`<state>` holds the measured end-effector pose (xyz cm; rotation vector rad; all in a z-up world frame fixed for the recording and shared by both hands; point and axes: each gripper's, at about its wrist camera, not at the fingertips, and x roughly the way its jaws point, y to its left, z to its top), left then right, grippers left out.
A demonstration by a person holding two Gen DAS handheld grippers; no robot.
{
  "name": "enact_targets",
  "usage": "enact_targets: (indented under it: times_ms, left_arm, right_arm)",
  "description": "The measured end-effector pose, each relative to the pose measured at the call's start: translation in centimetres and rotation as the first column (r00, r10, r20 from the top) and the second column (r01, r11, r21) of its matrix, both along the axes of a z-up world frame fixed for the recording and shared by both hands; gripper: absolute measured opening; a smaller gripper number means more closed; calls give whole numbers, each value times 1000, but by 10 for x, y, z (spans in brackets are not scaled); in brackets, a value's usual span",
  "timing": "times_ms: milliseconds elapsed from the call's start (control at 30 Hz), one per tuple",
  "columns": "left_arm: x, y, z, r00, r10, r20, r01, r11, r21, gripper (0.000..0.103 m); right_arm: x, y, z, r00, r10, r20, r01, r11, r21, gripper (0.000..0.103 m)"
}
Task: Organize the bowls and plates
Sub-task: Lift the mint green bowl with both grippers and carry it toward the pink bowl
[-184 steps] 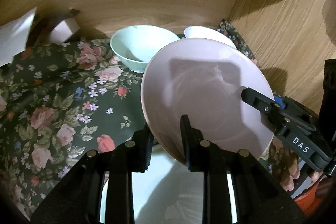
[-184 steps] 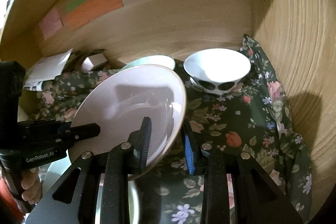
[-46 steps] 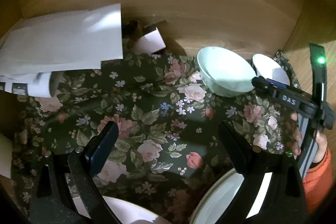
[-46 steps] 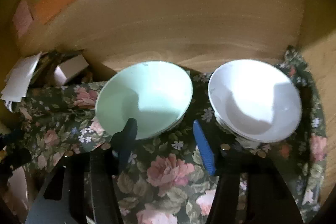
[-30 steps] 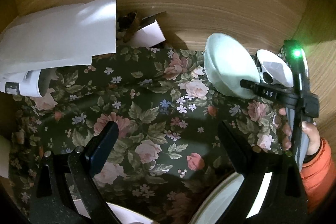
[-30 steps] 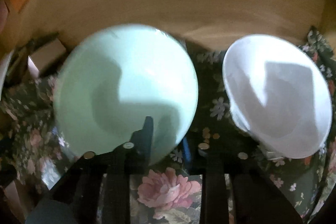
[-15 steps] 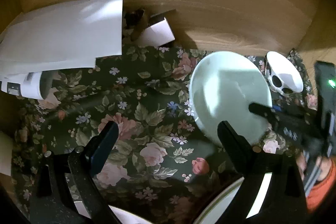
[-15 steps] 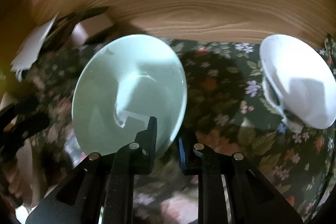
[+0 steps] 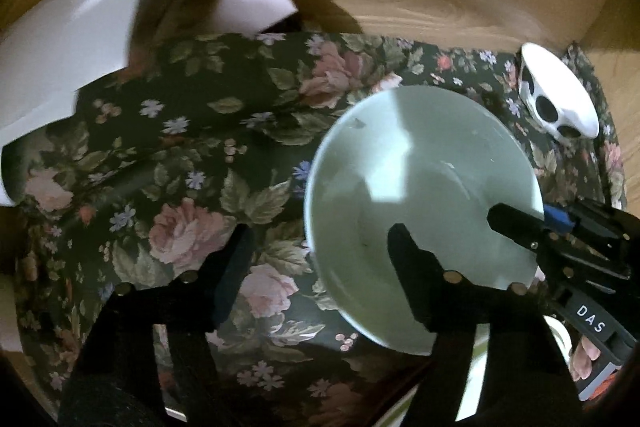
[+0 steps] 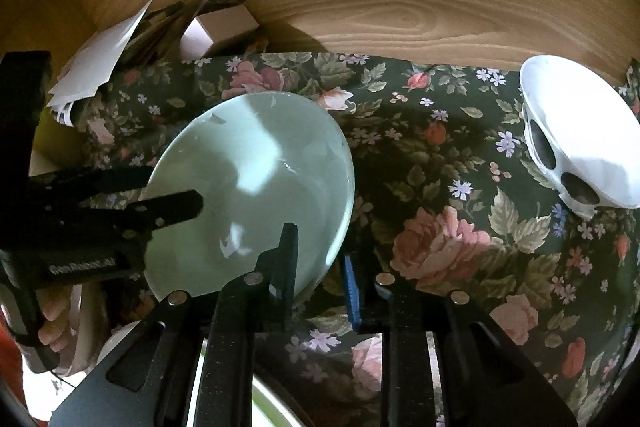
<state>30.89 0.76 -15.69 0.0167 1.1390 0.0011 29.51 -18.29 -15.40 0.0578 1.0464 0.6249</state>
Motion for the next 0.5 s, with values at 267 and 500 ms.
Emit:
enact_targets:
  times_ms: [267, 500]
  left_arm:
    - [10, -11, -15, 997, -43, -63, 41, 999, -34, 38]
    - [10, -9, -19, 998, -28, -53, 26, 999, -33, 29]
  right_arm:
    - [2, -2, 0, 1000, -18, -13, 18, 999, 35, 18]
    - [-2, 0, 3, 1000, -25, 11, 24, 999, 22, 18]
